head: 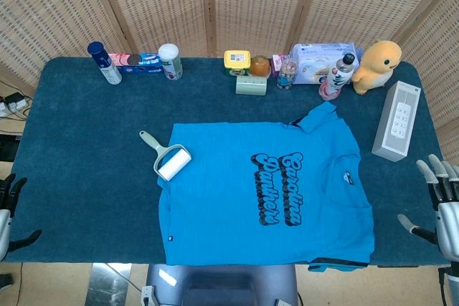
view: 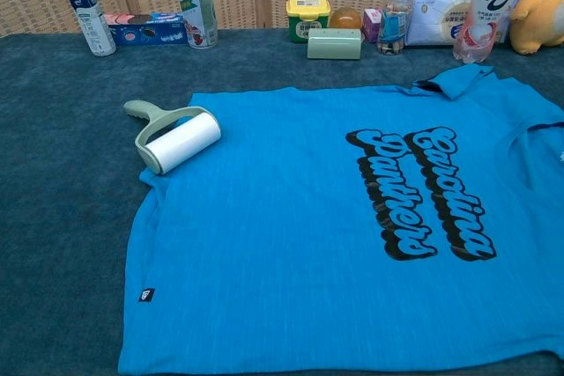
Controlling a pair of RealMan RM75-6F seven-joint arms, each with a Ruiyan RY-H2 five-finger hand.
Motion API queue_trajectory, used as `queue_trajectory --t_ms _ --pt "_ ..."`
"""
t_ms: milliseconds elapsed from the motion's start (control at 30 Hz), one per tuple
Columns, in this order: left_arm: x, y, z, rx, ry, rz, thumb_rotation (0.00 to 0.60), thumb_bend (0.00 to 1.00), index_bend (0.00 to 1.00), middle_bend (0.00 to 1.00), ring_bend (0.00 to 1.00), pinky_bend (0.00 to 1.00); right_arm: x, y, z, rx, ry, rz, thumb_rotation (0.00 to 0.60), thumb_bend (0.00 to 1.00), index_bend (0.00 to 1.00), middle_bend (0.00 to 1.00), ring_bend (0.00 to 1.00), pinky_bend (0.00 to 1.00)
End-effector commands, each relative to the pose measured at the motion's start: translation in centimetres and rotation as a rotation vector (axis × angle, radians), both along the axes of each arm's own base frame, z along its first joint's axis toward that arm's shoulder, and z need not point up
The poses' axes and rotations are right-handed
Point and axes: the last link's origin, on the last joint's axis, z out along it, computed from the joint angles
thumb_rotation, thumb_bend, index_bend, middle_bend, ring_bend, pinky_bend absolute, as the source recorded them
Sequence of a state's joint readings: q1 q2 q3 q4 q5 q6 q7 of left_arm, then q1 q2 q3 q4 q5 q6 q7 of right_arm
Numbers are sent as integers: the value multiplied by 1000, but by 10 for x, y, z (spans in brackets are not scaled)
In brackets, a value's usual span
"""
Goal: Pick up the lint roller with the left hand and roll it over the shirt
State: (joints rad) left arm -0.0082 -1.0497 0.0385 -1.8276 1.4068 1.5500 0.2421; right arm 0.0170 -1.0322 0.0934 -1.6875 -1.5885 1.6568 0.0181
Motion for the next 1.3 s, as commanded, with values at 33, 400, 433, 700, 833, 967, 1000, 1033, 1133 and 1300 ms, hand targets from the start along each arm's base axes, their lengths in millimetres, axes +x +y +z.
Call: queue_trajectory --t_ms 33,400,433,700,833,967,1000,1033,1133,1300 --pt "0 0 0 -6 0 5 600 130 0 0 0 60 -1 0 0 3 -4 -3 600 0 57 0 0 0" --pt "4 59 -13 -162 -116 -391 600 130 0 0 0 59 -1 -2 -3 19 -11 -3 600 0 57 0 0 0" --pt "2 74 -16 -207 -111 -424 600 131 0 0 0 59 -1 -4 -4 22 -10 -6 600 0 57 0 0 0" --pt "4 180 -52 -367 -12 -516 600 136 0 0 0 59 -4 -22 -13 35 9 -45 600 0 57 0 0 0" --pt "12 216 -80 -441 6 -500 600 147 0 0 0 60 -9 -28 -16 37 26 -84 600 0 57 0 0 0" --pt "24 238 -102 -490 5 -512 600 159 0 0 0 60 -14 -32 -16 33 30 -112 600 0 57 0 0 0" --pt "28 244 -107 -502 4 -520 600 161 0 0 0 60 -15 -33 -16 31 32 -119 600 0 57 0 0 0" --pt "32 249 -111 -512 4 -531 600 166 0 0 0 59 -16 -34 -16 28 34 -126 600 0 57 0 0 0" --pt "43 262 -120 -531 -1 -560 600 180 0 0 0 60 -19 -36 -16 22 38 -143 600 0 57 0 0 0" --pt "52 279 -133 -572 35 -574 600 191 0 0 0 115 -23 -38 -16 21 44 -166 600 0 57 0 0 0"
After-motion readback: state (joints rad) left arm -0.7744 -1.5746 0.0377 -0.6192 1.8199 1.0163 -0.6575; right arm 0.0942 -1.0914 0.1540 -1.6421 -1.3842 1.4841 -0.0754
